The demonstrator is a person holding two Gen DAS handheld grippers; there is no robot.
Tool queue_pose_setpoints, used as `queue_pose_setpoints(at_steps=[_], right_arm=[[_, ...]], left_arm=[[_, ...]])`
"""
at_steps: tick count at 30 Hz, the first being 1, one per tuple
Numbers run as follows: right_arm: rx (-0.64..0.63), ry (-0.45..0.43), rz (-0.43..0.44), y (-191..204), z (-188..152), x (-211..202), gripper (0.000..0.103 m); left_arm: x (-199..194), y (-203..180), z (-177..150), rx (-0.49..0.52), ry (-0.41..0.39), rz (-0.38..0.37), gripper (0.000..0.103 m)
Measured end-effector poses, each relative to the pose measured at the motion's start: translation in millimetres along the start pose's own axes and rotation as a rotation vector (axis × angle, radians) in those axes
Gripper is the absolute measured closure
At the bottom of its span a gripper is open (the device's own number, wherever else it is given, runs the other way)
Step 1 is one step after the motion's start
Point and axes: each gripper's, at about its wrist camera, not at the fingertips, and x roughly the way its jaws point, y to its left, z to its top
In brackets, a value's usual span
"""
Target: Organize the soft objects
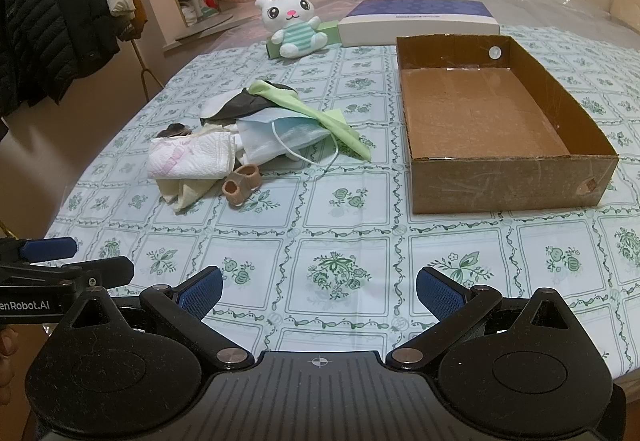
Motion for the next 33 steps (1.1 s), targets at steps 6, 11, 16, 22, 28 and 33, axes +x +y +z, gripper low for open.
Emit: queue_pose_setpoints(at_steps=[6, 11, 16, 22, 28, 33], right_arm=[[0.001, 0.001, -0.001, -0.2, 0.0, 0.6, 0.000], [0.001, 0.001, 0.000, -0.3, 0.1, 1.2, 0.000], [0.001, 0.001, -0.001, -0.4, 0.4, 1.8, 0.000], [0.000, 0.001, 0.000, -2.0, 0.1, 3.0, 0.000], [0.000, 0.001, 0.000, -1.5, 1.1, 2.9, 0.000], [0.001, 0.002, 0.001, -0.8, 2.1, 2.5, 0.000]], left_arm=[[0.0, 0.0, 0.0, 0.000, 0.001, -0.001, 0.008], [0.0, 0.0, 0.1, 0.000, 0.001, -0.001, 0.008], [0.1, 0.0, 0.1, 0.000, 0.002, -0.001, 0.008], [0.1, 0.0, 0.2, -0.001, 0.002, -0.001, 0.008], [0.2, 0.0, 0.2, -0.001, 0.003, -0.002, 0.008], [0.1, 0.0, 0.3, -0.001, 0.003, -0.003, 0.008]])
